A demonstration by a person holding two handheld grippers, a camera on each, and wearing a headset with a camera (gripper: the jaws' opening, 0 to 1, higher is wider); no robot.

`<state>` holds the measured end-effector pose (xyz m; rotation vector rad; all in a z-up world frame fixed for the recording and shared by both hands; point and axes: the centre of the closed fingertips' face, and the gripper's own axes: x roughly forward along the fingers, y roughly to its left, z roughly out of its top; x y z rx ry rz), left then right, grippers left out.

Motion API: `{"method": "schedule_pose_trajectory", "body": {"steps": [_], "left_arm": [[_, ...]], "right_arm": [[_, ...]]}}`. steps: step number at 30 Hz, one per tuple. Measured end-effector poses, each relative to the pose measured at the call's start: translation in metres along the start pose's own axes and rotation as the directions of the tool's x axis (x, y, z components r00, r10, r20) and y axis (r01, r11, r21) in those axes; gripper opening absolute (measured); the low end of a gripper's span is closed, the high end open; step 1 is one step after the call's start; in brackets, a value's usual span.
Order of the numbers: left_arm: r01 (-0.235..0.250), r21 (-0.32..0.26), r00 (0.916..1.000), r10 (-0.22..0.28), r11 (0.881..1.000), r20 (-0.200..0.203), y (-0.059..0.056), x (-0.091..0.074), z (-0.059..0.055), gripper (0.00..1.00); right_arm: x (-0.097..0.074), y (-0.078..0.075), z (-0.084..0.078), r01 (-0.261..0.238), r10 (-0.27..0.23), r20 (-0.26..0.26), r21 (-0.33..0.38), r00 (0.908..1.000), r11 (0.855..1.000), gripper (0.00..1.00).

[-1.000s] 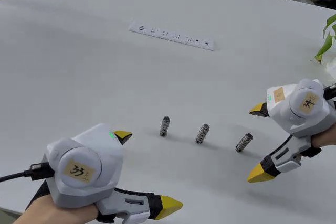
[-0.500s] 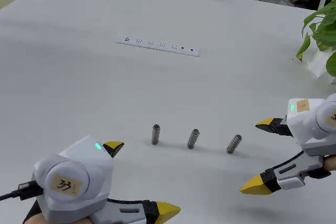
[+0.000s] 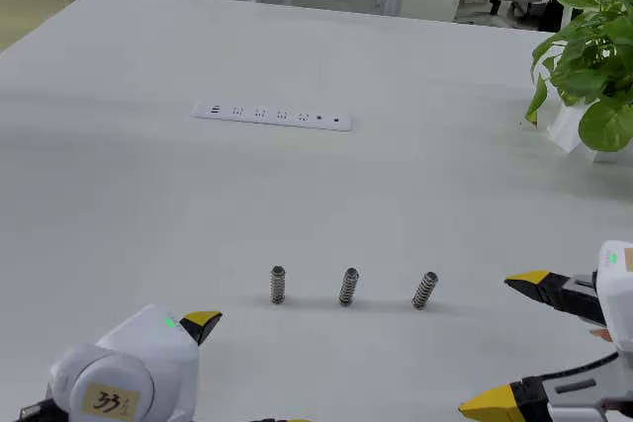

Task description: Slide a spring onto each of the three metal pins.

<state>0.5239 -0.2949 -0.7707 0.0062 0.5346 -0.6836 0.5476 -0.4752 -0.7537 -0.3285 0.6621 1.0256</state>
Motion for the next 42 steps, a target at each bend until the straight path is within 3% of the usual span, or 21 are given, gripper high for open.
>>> {"method": "schedule_pose_trajectory", "body": {"steps": [3, 5, 7, 10, 18, 24, 31, 36, 42], "left_arm": [[-0.01, -0.027, 0.9994, 0.011, 1.0, 0.033, 0.003, -0.001, 0.006, 0.99], [-0.025, -0.018, 0.9994, 0.025, 1.0, 0.025, 0.005, -0.002, 0.004, 0.99], [-0.034, -0.011, 0.9994, 0.034, 0.999, 0.003, 0.006, -0.002, 0.0, 0.99], [-0.039, -0.017, 0.9992, 0.039, 0.999, -0.002, 0.006, -0.002, -0.001, 0.99], [-0.078, -0.034, 0.9969, 0.079, 0.996, 0.008, 0.016, -0.006, -0.001, 0.98], [-0.096, -0.048, 0.9953, 0.097, 0.994, 0.003, 0.021, -0.007, -0.004, 0.99], [-0.104, -0.053, 0.9943, 0.105, 0.993, 0.018, 0.024, -0.008, -0.001, 0.99], [-0.114, -0.036, 0.9931, 0.115, 0.993, 0.025, 0.026, -0.01, 0.001, 0.99], [-0.109, -0.041, 0.9932, 0.11, 0.993, 0.037, 0.025, -0.01, 0.003, 0.99]], "right_arm": [[0.001, 0.008, -0.009, 0.015, -0.015, -0.006, 0.01, 0.9999, 1.0, 0.99], [-0.001, 0.011, -0.01, 0.027, -0.028, 0.008, 0.036, 0.9996, 0.999, 0.99], [-0.003, 0.012, -0.006, 0.043, -0.047, 0.056, 0.07, 0.9973, 0.997, 0.99], [-0.007, 0.013, -0.013, 0.064, -0.07, 0.058, 0.097, 0.9958, 0.993, 0.99], [-0.016, 0.004, -0.013, 0.124, -0.144, 0.113, 0.167, 0.9831, 0.978, 0.99], [-0.019, 0.006, -0.024, 0.132, -0.148, 0.088, 0.165, 0.985, 0.977, 0.99], [-0.02, 0.01, -0.014, 0.159, -0.189, 0.143, 0.201, 0.9714, 0.967, 0.99], [-0.017, 0.012, -0.015, 0.164, -0.202, 0.154, 0.225, 0.9673, 0.96, 0.99], [-0.011, 0.019, -0.025, 0.169, -0.202, 0.131, 0.227, 0.9706, 0.959, 0.99]]}}
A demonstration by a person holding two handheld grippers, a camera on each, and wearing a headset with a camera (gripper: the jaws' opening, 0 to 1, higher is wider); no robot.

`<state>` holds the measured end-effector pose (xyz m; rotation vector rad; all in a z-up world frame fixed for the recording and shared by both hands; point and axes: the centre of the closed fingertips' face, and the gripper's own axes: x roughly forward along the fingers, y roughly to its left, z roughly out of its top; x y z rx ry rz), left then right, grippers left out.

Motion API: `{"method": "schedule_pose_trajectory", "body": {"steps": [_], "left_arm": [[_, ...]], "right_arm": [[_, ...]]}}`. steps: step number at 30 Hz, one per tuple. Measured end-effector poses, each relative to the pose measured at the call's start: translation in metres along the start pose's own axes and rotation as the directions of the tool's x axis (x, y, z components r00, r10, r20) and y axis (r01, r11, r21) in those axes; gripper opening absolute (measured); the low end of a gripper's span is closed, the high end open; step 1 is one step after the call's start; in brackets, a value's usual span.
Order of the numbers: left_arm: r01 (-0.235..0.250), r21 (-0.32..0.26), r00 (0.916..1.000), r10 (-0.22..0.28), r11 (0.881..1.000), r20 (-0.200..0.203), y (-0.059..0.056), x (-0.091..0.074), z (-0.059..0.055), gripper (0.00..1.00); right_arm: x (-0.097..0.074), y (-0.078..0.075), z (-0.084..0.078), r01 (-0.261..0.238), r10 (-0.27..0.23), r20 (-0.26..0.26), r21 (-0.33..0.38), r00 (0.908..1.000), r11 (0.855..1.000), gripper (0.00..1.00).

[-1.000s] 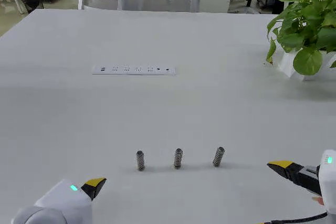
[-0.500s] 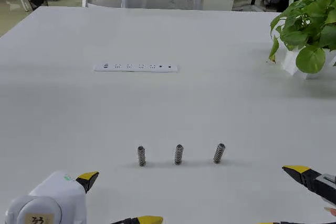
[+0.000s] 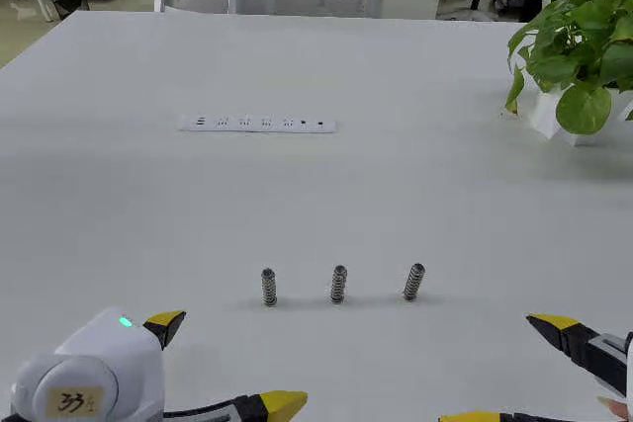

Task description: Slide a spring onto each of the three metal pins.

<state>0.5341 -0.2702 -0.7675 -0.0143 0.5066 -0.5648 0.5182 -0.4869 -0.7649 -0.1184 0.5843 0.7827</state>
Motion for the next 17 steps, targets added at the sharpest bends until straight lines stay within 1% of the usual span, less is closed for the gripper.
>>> {"method": "schedule_pose_trajectory", "body": {"steps": [2, 3, 4, 7, 10, 12, 17], "left_arm": [[-0.002, -0.004, 1.0, 0.002, 1.0, 0.002, 0.001, 0.0, 0.0, 0.99], [-0.002, -0.004, 1.0, 0.002, 1.0, 0.003, 0.001, 0.0, 0.0, 0.99], [-0.003, -0.006, 1.0, 0.003, 1.0, 0.006, 0.002, 0.0, 0.0, 0.99], [-0.006, -0.009, 1.0, 0.006, 1.0, 0.006, 0.003, 0.0, 0.0, 0.99], [-0.01, -0.017, 0.9999, 0.011, 1.0, 0.011, 0.004, -0.001, 0.001, 0.99], [-0.007, -0.019, 0.9998, 0.008, 1.0, 0.016, 0.003, -0.002, 0.001, 0.99], [0.002, -0.01, 1.0, -0.002, 1.0, 0.003, 0.0, 0.0, -0.002, 0.99]], "right_arm": [[-0.001, 0.001, -0.002, -0.001, 0.001, -0.006, 0.005, 1.0, 1.0, 0.99], [-0.001, 0.001, -0.002, 0.002, -0.002, -0.014, -0.004, 0.9999, 1.0, 0.99], [-0.001, -0.002, -0.001, 0.018, -0.018, -0.011, -0.033, 0.9998, 0.999, 0.99], [0.0, -0.006, -0.004, 0.03, -0.03, -0.018, -0.02, 0.9994, 0.999, 0.99], [0.0, -0.01, -0.004, 0.045, -0.046, -0.016, -0.027, 0.9988, 0.999, 0.99], [0.001, -0.008, -0.004, 0.044, -0.044, -0.012, -0.026, 0.999, 0.999, 0.99], [0.002, -0.007, -0.006, 0.039, -0.039, -0.022, -0.033, 0.999, 0.999, 0.99]]}}
